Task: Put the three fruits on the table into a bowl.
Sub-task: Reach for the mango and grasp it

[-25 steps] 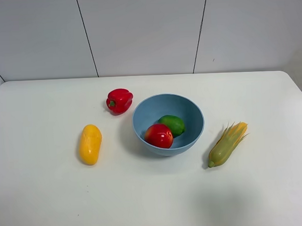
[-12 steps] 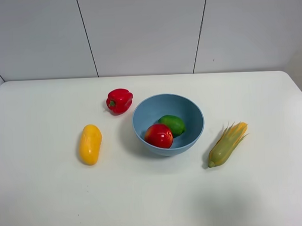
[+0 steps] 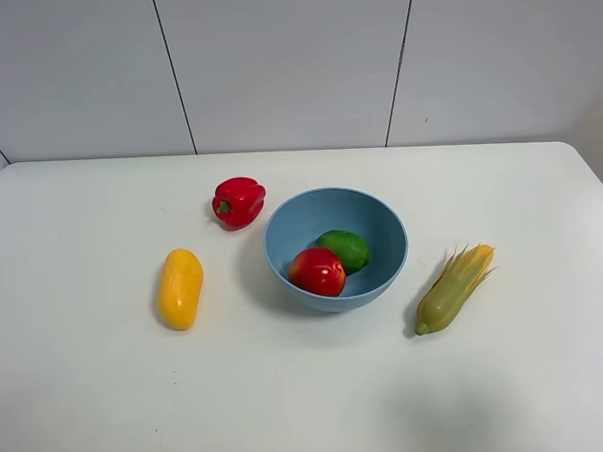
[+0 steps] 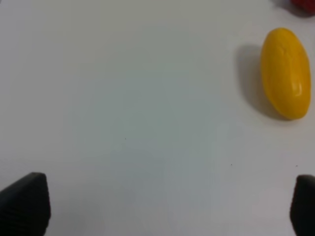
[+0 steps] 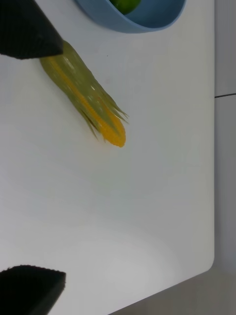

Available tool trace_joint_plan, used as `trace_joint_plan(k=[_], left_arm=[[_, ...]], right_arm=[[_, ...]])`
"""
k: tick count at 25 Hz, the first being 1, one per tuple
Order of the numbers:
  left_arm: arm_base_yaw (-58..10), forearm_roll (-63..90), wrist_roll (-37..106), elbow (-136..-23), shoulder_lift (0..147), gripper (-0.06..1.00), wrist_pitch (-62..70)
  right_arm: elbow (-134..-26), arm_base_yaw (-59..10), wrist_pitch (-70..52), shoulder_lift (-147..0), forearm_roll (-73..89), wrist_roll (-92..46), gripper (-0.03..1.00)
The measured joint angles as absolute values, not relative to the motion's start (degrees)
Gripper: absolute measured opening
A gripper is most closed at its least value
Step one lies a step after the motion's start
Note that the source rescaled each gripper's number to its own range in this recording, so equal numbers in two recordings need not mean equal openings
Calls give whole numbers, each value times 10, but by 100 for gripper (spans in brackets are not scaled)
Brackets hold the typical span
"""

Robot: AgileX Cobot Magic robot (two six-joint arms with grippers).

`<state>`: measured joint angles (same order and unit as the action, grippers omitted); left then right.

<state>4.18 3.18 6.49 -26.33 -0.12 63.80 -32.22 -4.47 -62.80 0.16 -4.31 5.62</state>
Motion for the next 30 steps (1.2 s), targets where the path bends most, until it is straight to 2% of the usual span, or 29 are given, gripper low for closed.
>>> trace_joint_plan(k=[30], left_arm=[[42, 32, 65, -263, -1, 100, 638]], right_arm=[[-322, -45, -628, 2, -43, 56, 59]])
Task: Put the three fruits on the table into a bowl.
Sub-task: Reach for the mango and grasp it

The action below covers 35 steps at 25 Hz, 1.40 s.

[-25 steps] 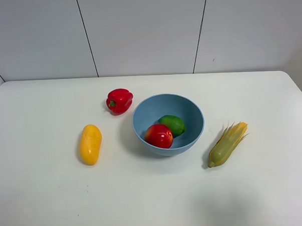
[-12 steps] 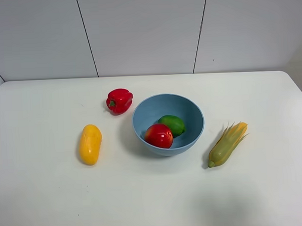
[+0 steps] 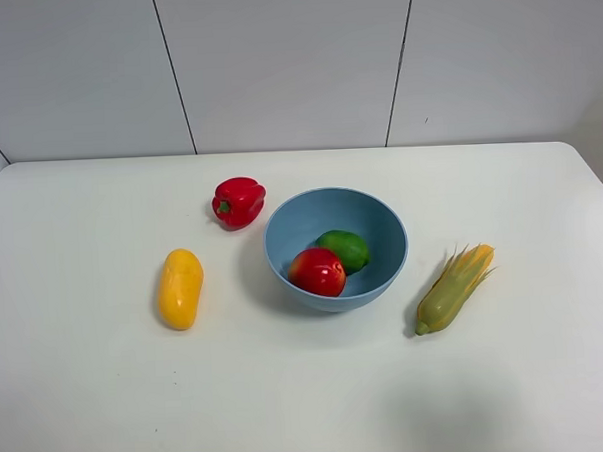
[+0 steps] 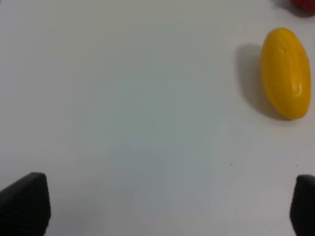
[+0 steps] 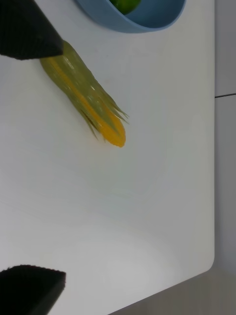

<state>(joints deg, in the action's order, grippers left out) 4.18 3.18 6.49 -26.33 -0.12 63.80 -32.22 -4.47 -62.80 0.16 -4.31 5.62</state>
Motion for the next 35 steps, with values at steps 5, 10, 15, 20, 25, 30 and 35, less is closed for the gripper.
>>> trace_joint_plan(k=[5, 10, 15, 20, 25, 30, 35], left_arm=[[42, 32, 64, -263, -1, 100, 638], [42, 30, 64, -263, -1, 100, 638], [42, 17, 64, -263, -1, 100, 635], [42, 14, 62, -263, -1, 100, 609], [42, 14, 41, -264, 49, 100, 602], [42, 13, 39, -300, 159, 100, 581], [42, 15, 53, -366, 317, 100, 545]], right_arm=[[-322, -45, -628, 2, -43, 56, 59], [-322, -45, -628, 2, -43, 56, 59], [-322, -45, -628, 2, -43, 56, 59], [-322, -45, -628, 2, -43, 56, 59], [-322, -45, -628, 2, -43, 56, 59], [-322, -45, -628, 2, -43, 56, 59], [-322, -45, -628, 2, -43, 56, 59]])
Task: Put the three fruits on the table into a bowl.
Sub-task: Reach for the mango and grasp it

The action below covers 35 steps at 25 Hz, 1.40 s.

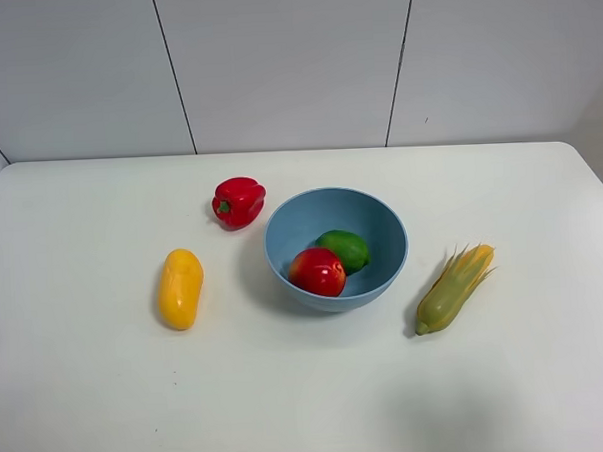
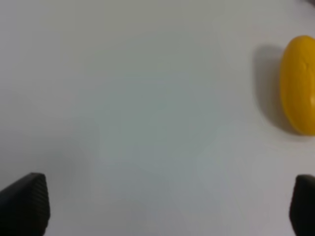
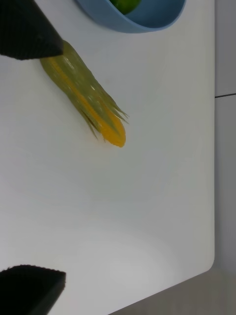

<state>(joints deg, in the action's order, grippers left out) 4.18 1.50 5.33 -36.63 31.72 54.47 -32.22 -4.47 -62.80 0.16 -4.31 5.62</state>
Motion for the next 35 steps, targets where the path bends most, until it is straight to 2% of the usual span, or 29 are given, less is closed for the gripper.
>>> trace_joint_plan(k=[11, 16, 22, 35], left_arm=[[42, 131, 134, -530, 679, 100, 517], [7, 147, 138, -592, 798, 100, 523], [-51, 141, 103, -634, 884, 100, 520], [-178, 106, -14, -638, 971, 100, 482]], right_arm=[[-322, -45, -628, 2, -43, 56, 59], [-322, -45, -628, 2, -43, 56, 59], [-322, -45, -628, 2, -43, 56, 59], [-322, -45, -628, 2, -43, 56, 59]])
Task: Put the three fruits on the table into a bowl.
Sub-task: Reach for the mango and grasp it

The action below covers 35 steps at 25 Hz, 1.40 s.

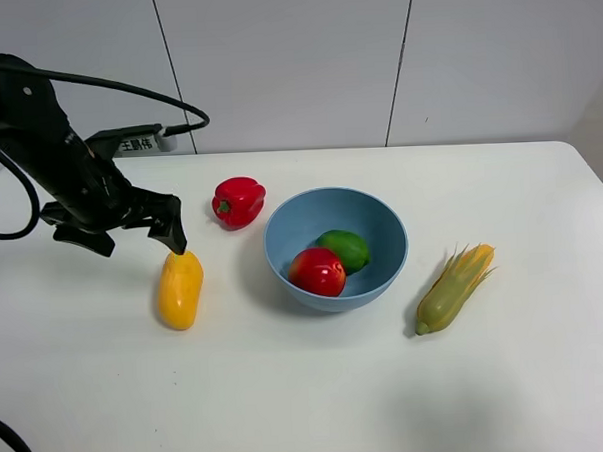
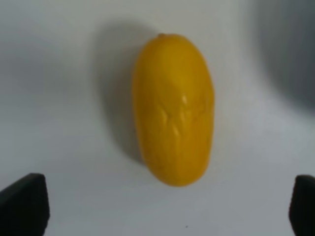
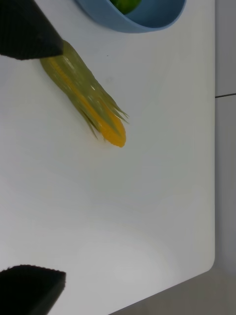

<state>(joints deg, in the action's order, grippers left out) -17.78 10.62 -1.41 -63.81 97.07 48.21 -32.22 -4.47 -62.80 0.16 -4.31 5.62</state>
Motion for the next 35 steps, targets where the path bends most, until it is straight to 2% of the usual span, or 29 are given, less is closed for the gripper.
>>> trace_joint_plan(k=[10, 35], left_arm=[[-215, 98, -35, -638, 1044, 100, 436], [-216, 65, -39, -638, 1145, 100, 357]], right_arm=[[-322, -45, -628, 2, -43, 56, 59], [-322, -45, -628, 2, -43, 56, 59]])
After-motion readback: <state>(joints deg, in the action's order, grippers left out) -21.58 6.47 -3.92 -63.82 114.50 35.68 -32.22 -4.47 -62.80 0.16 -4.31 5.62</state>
